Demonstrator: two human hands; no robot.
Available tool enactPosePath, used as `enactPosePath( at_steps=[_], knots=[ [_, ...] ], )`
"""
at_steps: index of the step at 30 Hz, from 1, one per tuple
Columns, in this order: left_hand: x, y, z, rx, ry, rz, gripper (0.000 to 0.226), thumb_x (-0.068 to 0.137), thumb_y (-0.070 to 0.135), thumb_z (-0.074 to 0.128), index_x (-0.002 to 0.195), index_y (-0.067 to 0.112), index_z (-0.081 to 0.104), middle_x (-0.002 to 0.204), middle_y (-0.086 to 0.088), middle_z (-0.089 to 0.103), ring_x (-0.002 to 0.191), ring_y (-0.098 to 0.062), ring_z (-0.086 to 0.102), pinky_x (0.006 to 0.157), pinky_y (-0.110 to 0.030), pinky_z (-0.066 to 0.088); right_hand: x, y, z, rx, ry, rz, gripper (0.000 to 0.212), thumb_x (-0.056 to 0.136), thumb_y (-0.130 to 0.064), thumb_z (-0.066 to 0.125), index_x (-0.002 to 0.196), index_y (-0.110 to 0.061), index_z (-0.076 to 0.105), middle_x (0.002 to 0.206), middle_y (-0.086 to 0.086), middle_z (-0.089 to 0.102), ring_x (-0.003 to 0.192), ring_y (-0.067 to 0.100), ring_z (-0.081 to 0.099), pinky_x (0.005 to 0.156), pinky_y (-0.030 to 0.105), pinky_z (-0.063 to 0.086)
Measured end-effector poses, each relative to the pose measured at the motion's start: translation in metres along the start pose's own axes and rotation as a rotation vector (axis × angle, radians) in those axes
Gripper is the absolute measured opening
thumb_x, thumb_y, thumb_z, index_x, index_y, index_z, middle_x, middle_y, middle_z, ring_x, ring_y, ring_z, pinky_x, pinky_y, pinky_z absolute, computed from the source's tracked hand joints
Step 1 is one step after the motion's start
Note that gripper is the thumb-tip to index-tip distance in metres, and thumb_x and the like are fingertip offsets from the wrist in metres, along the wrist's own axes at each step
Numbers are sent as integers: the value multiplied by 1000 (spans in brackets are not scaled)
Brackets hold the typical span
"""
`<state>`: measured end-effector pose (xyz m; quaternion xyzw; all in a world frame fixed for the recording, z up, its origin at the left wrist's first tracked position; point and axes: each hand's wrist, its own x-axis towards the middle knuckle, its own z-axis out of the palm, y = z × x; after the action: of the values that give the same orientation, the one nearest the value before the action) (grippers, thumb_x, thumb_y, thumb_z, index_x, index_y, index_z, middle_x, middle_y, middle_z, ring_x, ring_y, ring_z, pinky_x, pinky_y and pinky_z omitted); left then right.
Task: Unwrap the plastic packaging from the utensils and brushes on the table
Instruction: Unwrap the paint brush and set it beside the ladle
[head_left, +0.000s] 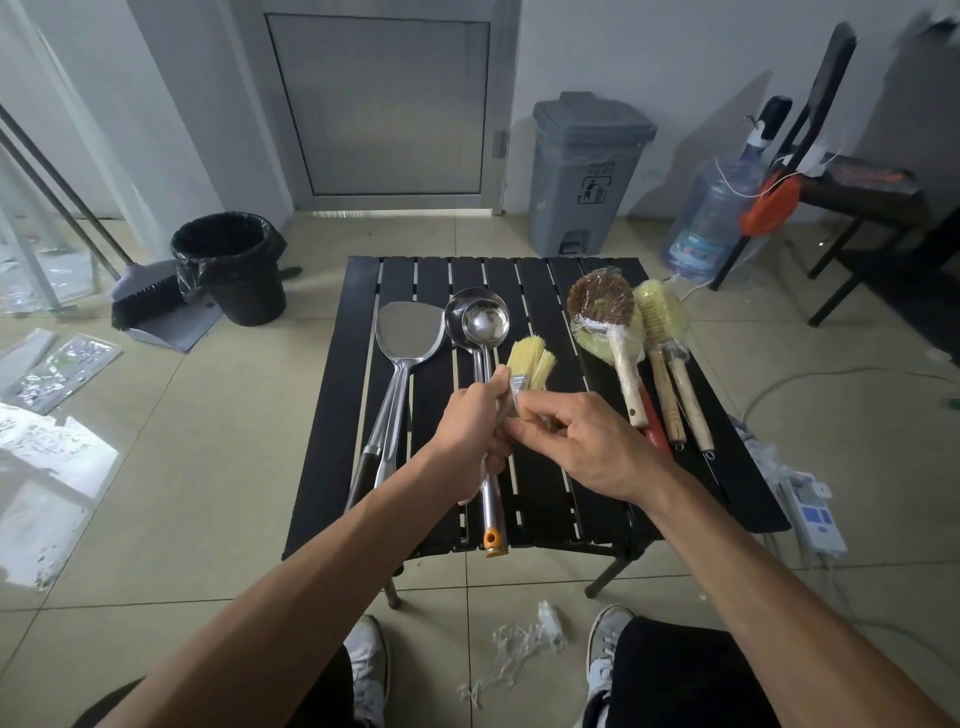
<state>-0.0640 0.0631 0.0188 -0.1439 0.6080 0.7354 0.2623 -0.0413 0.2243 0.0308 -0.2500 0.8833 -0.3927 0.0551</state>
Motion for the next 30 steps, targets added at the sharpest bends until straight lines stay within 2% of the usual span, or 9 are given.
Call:
enactPosePath(
  at_steps=[6, 8, 10, 12, 17, 19, 23, 27, 30],
  knots=[
    [1, -1, -2, 34, -69, 85, 59, 104, 56, 48, 59, 20, 63, 54, 0, 41, 39, -11, 30, 37, -22, 27, -3, -14, 22, 196, 97, 127, 28, 107, -31, 53, 92, -11, 63, 84, 12, 68, 78, 32, 65, 73, 50, 56],
    [1, -2, -3, 80, -135, 138, 49, 102, 56, 54, 70, 20, 64, 55, 2, 40, 41, -10, 30, 38, -22, 26, -4, -12, 15, 329, 154, 143, 27, 107, -28, 53, 92, -11, 67, 77, 1, 70, 70, 20, 67, 68, 39, 57],
    [1, -2, -5, 106, -192, 171, 35, 104, 50, 55, 89, 19, 61, 60, 2, 44, 42, -9, 32, 38, -21, 26, -4, -8, 3, 455, 323, 213, 28, 106, -33, 54, 87, -18, 67, 59, -12, 58, 50, 3, 51, 50, 21, 43],
    [0, -5, -5, 155, -235, 183, 30, 107, 45, 50, 98, 18, 59, 61, 2, 49, 41, -8, 36, 38, -20, 29, -2, 1, -5, 500, 473, 365, 34, 103, -48, 56, 86, -20, 65, 51, -12, 46, 44, 2, 39, 49, 24, 32],
    [-4, -10, 4, 286, -252, 251, 33, 107, 39, 41, 90, 14, 56, 59, -2, 55, 41, -12, 42, 40, -23, 33, -1, 6, 1, 445, 423, 382, 34, 97, -52, 64, 94, -20, 75, 62, -21, 67, 57, -8, 61, 57, 7, 44],
    [-5, -10, 5, 368, -245, 294, 34, 107, 35, 38, 90, 11, 57, 59, -3, 59, 43, -14, 47, 40, -25, 37, 1, 6, 1, 447, 465, 350, 31, 98, -42, 68, 87, -14, 75, 60, -15, 66, 55, -6, 58, 55, 10, 44],
    [-9, -13, 7, 598, -167, 412, 38, 109, 35, 38, 88, 11, 59, 58, 0, 68, 44, -12, 59, 41, -25, 45, 3, 8, -1, 299, 497, 338, 42, 100, -36, 66, 79, 1, 67, 68, 15, 62, 63, 17, 54, 61, 37, 44],
    [-10, -14, 12, 684, -75, 466, 37, 107, 32, 46, 81, 9, 60, 56, -1, 71, 45, -14, 68, 42, -24, 53, 0, 8, 4, 118, 517, 315, 46, 101, -41, 64, 70, -6, 61, 57, 8, 56, 50, 6, 44, 50, 24, 36],
    [-7, -12, 12, 675, -61, 462, 38, 106, 27, 49, 79, 4, 63, 64, -7, 76, 56, -21, 76, 55, -37, 65, 1, 7, 6, 99, 533, 290, 46, 101, -40, 64, 65, -14, 54, 50, -7, 47, 46, 5, 42, 47, 20, 33]
  ],
)
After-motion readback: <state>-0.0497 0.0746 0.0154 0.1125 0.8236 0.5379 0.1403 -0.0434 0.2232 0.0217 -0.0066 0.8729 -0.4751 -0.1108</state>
